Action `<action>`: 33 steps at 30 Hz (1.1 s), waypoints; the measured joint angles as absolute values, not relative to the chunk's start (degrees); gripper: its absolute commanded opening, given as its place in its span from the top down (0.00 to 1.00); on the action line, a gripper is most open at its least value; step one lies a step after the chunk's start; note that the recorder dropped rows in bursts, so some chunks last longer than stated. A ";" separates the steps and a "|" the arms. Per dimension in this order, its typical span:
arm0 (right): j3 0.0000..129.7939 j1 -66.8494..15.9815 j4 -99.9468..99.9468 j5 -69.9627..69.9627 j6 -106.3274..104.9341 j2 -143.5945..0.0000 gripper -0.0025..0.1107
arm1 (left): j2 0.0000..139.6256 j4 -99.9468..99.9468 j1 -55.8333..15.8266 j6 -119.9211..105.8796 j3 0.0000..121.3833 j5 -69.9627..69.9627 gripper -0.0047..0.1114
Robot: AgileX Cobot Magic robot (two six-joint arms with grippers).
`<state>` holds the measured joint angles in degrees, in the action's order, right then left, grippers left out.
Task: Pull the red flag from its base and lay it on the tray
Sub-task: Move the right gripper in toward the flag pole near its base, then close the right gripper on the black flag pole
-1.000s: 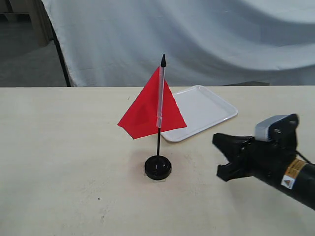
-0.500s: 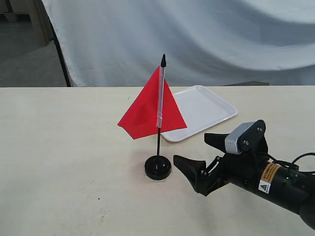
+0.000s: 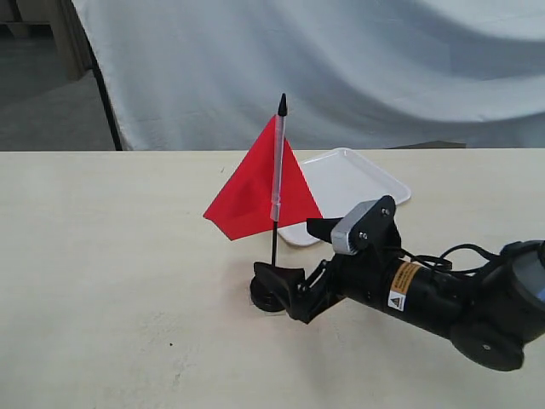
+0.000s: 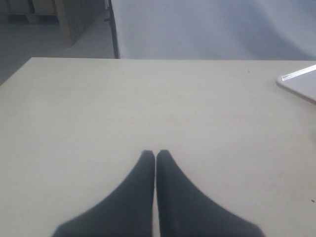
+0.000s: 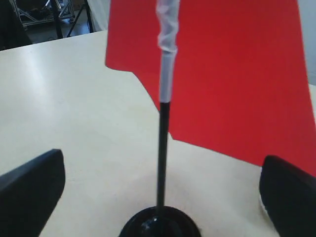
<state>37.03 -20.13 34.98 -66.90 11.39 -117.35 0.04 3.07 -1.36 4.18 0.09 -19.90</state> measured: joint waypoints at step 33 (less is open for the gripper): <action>41.83 -20.94 40.55 -68.29 10.88 -118.43 0.98 | 0.04 3.07 -1.36 4.18 0.09 -19.90 0.95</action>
<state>41.83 -20.94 40.55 -68.29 10.88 -118.43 0.04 3.07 -1.36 4.18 0.09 -19.90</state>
